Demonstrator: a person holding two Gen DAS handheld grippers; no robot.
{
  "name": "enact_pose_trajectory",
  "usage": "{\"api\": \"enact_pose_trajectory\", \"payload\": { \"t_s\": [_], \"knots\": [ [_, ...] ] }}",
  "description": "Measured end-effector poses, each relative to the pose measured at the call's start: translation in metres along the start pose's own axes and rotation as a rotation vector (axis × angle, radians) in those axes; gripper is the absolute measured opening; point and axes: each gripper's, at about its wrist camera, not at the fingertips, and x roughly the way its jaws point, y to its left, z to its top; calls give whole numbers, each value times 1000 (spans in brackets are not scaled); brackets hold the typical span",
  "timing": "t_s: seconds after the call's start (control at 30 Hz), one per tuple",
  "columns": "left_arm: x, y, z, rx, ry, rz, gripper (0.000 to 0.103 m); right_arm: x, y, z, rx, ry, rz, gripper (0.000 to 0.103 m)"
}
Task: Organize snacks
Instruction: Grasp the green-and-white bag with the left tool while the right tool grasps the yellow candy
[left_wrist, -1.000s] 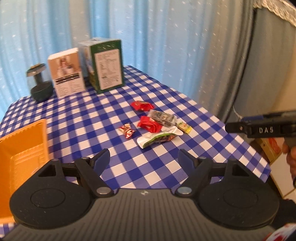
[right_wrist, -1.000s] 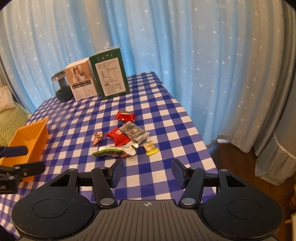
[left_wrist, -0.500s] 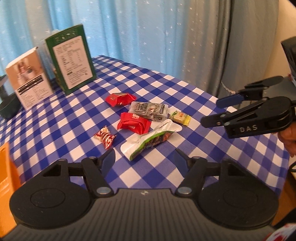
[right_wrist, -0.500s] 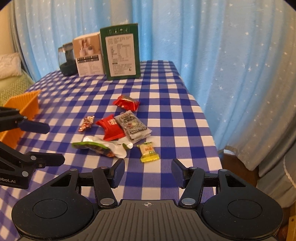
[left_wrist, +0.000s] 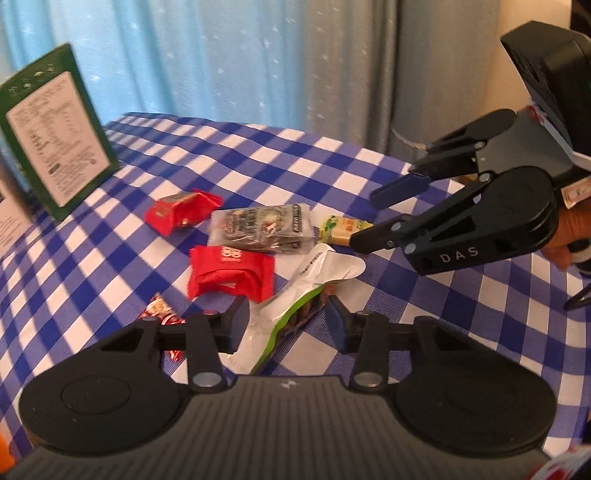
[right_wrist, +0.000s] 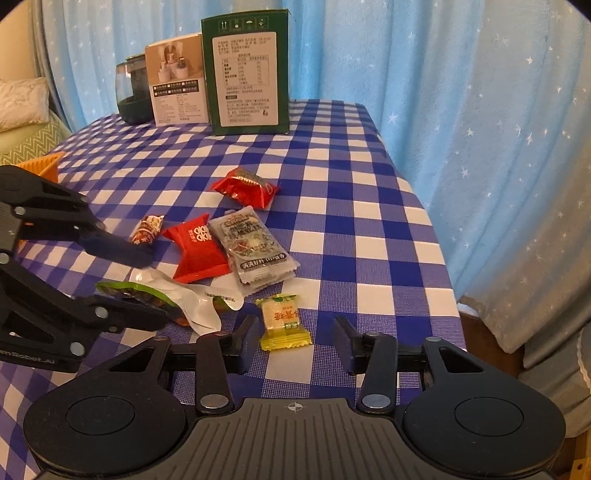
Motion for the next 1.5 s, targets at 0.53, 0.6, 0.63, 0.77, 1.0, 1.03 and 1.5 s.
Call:
{"api": "enact_pose_trajectory", "payload": {
  "t_s": [0.53,0.6,0.63,0.77,1.0,1.03,1.5],
  "knots": [
    [8,2,-2,-64,103,-44,23,13,6,5,-13,4,17,30],
    [1,3,-11,-129,96,-36,22,12,9,3,-15,1,15,29],
    [-3,4,-16,-162,91,-32,22,11,10,1,-18,-1,15,29],
    [-19,3,-33,-257,73,-5,21,5,16,-6,-12,-4,12,28],
    [-31,2,-46,-360,53,16,22,-5,28,-19,-11,-17,-2,28],
    [-30,2,-45,-362,54,18,22,-6,30,-20,-22,-17,-6,28],
    [-37,1,-50,-440,35,61,21,-17,41,-19,-21,-3,11,27]
  ]
}}
